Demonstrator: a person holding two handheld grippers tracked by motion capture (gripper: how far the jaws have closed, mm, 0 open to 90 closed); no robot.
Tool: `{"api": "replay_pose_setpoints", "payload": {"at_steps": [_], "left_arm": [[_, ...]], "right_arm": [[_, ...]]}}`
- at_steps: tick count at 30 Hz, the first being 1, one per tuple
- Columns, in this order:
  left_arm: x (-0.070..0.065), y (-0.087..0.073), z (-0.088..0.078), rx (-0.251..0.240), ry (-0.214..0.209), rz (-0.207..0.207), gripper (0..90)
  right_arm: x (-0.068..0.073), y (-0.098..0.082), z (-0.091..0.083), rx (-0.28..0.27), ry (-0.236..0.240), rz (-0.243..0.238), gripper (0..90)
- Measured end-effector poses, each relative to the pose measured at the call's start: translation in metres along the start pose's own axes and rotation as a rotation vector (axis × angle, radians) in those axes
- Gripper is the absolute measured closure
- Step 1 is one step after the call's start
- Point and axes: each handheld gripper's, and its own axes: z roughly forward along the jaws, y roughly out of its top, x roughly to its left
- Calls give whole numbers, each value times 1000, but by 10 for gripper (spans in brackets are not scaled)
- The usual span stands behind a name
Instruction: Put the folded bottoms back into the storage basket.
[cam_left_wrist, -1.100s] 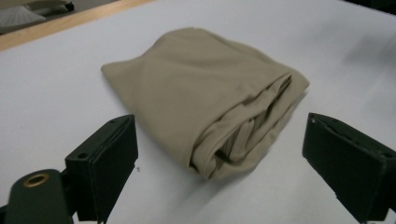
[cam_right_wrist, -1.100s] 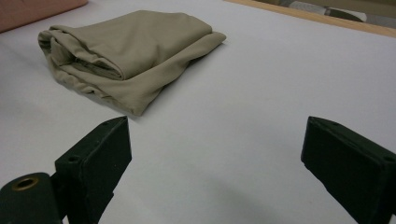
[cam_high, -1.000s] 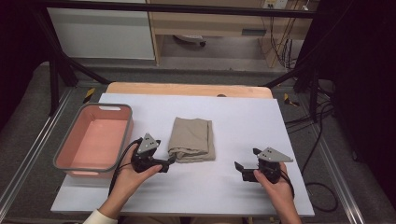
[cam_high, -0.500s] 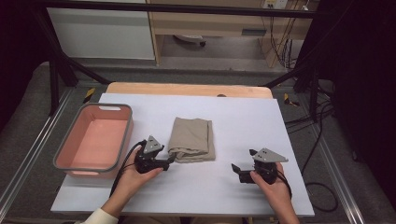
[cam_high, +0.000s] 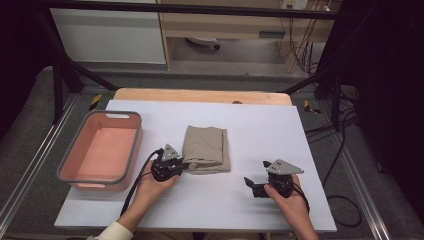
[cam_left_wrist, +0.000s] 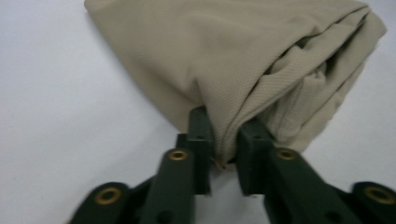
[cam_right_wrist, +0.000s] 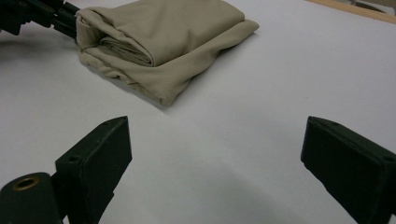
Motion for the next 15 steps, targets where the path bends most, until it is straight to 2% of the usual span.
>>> {"api": "replay_pose_setpoints", "payload": {"at_steps": [1, 8, 12, 15], "left_arm": [[-1, 0, -1, 1, -3, -6, 845], [-6, 0, -8, 9, -15, 22, 859], [-10, -2, -11, 21, -22, 45, 859], [-11, -3, -13, 22, -28, 46, 859]], "right_arm": [[1, 1, 1, 1, 2, -1, 91], [13, 8, 5, -18, 25, 22, 93], [22, 10, 7, -10, 39, 6, 92], [27, 10, 11, 9, 47, 10, 92]]}}
